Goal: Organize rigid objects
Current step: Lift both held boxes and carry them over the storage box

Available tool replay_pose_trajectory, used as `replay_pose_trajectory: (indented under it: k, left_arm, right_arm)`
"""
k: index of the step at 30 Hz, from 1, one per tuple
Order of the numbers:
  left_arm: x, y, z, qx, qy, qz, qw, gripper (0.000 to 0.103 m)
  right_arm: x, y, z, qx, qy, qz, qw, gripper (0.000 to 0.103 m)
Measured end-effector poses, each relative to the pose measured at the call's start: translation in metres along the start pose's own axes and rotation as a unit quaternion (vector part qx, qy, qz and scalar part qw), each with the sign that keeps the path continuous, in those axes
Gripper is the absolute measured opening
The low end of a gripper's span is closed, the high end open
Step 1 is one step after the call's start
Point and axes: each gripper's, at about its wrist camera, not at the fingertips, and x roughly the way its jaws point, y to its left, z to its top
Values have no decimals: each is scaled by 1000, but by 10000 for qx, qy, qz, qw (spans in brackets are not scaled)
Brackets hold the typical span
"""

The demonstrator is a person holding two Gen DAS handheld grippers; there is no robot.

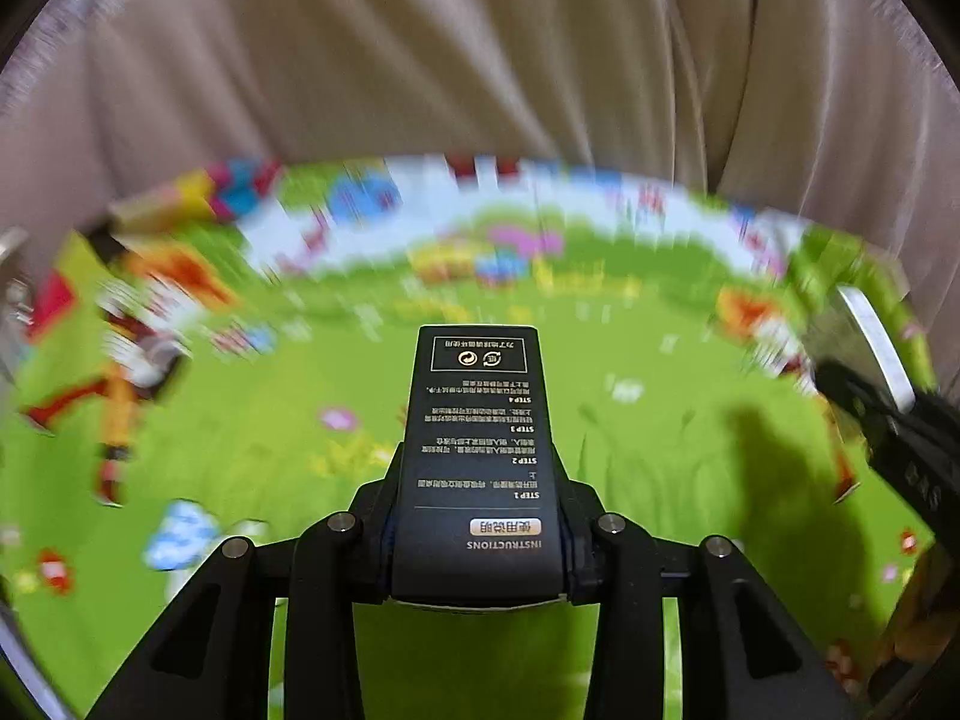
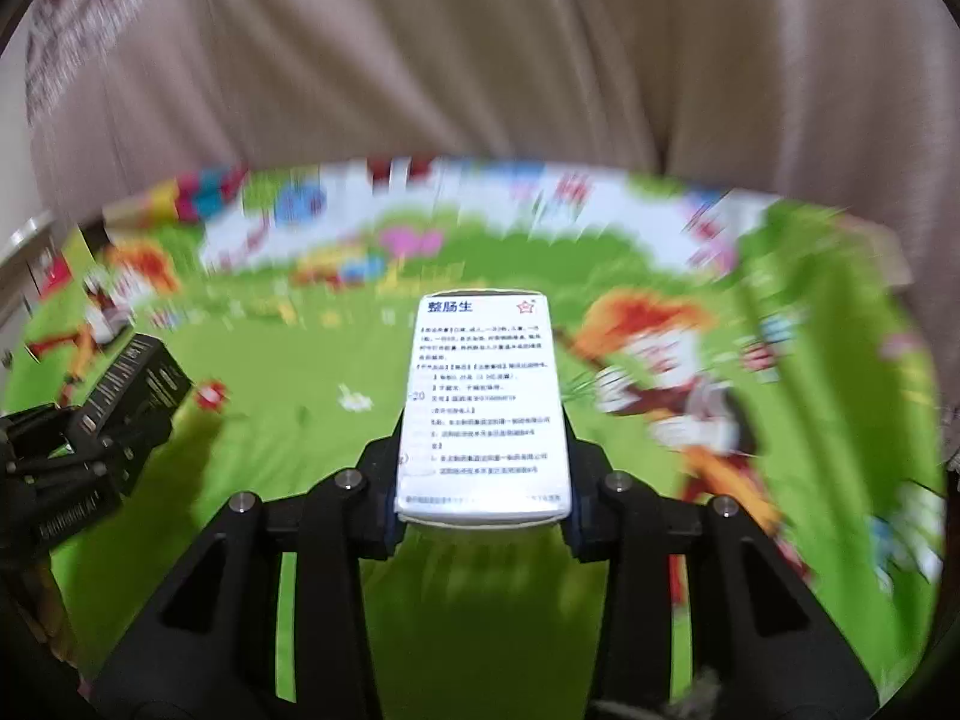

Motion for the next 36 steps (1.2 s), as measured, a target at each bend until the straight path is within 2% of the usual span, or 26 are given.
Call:
replay_pose_trajectory:
  k: [4,7,10,13,19,30,36]
  left_arm:
    - [-83,-1,18,-32,-997,-26,9950,40]
    - [-133,-4,27,-8,-1704,72,9853,40]
    - [-170,-8,31,-9,-2217,101,9751,40]
    - [-194,-8,33,8,-2470,68,9690,40]
    - [-224,-6,28,32,-2842,163,9586,40]
    - [-254,14,13,-71,-3033,305,9524,40]
    - [-277,33,3,-180,-3250,564,9439,40]
  right_arm:
    - [-92,1,3,-92,-1140,-161,9933,43]
    - [-147,2,14,-117,-1858,-219,9823,43]
    - [-190,8,25,-198,-2543,-314,9664,43]
    - [-225,13,28,-225,-3116,-384,9492,43]
    - [-254,32,33,-225,-3661,-369,9296,44]
    - [-283,56,38,-497,-3929,-123,9181,44]
    - [-295,84,40,-750,-4065,225,9103,44]
